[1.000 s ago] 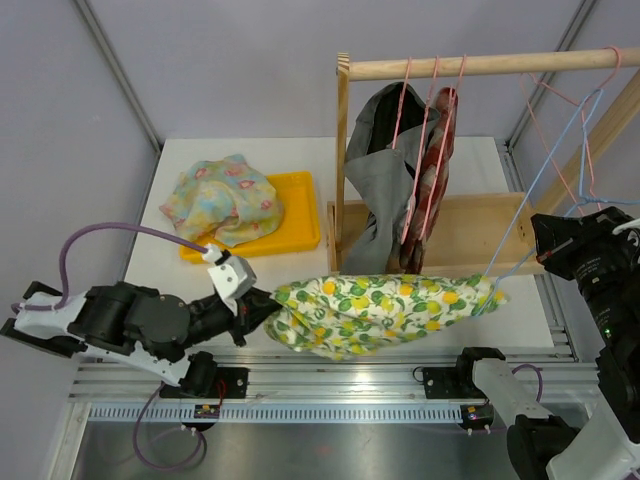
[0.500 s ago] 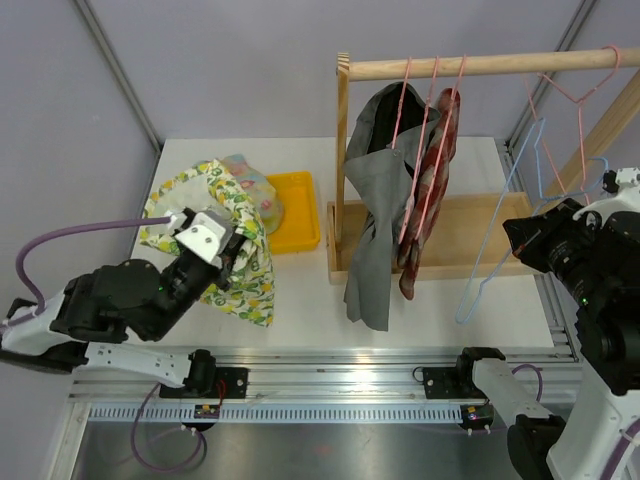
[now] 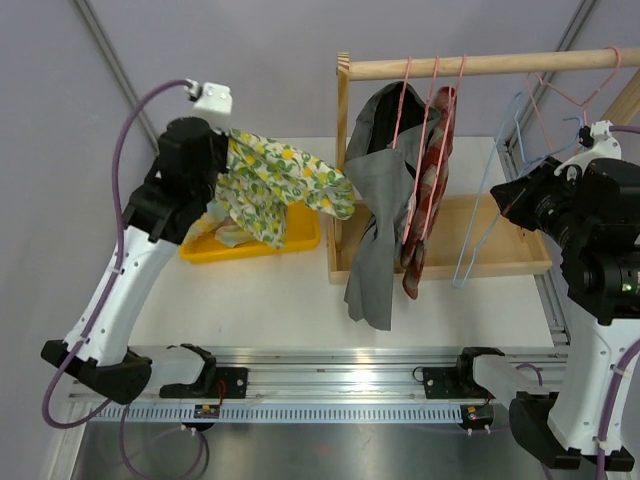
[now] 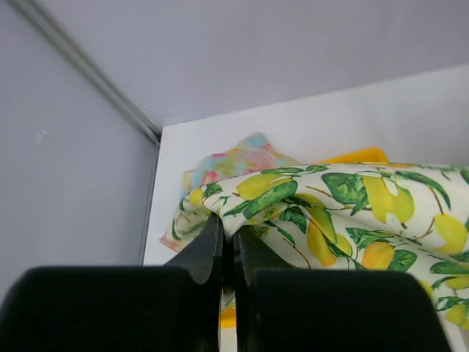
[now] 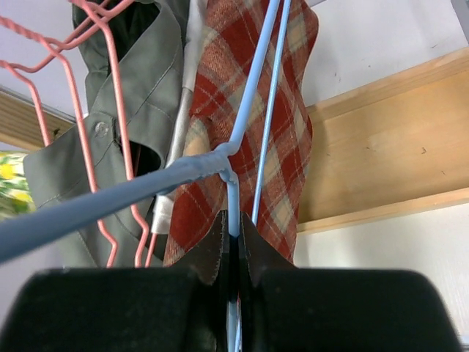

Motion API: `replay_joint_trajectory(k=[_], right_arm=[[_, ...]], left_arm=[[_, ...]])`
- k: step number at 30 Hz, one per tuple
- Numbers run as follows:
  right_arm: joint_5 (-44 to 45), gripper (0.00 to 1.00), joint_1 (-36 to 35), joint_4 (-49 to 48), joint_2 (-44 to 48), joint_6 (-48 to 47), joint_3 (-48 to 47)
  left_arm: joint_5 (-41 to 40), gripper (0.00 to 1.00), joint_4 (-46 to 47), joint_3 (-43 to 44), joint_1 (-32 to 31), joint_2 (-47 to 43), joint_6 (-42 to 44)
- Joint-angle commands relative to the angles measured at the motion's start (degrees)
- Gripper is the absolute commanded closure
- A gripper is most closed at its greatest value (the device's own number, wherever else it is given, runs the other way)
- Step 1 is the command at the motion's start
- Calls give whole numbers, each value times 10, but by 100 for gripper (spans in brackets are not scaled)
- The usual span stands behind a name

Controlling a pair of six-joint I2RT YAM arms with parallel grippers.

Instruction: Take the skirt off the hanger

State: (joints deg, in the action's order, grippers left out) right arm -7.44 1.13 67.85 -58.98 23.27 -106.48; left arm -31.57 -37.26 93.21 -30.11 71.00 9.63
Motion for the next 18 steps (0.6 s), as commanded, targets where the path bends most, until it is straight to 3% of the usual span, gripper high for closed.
replay_joint_trajectory(k=[1, 6, 8, 9, 12, 13, 16, 18], right_arm=[[2, 100, -3, -34, -10, -24, -19], [24, 100, -3, -40, -11, -40, -18], [23, 100, -3, -49, -17, -47, -13], [24, 100, -3, -53, -23, -50, -13], [36, 100, -3, -68, -38, -69, -22], [47, 100, -3, -73, -42, -74, -29], [55, 100, -3, -73, -78, -91, -82], [52, 100, -3, -69, -113, -99, -137]], left_arm=[[107, 100, 93, 72, 90, 7, -43], [163, 100, 114, 28, 140, 37, -70], [173, 98, 130, -50, 146, 41, -99], [176, 93, 132, -77, 148, 42, -122], [192, 9, 128, -173, 152, 65, -174], [187, 1, 122, -188, 152, 76, -203], [168, 1, 40, -150, 150, 115, -254], [180, 1, 42, -172, 150, 84, -260]])
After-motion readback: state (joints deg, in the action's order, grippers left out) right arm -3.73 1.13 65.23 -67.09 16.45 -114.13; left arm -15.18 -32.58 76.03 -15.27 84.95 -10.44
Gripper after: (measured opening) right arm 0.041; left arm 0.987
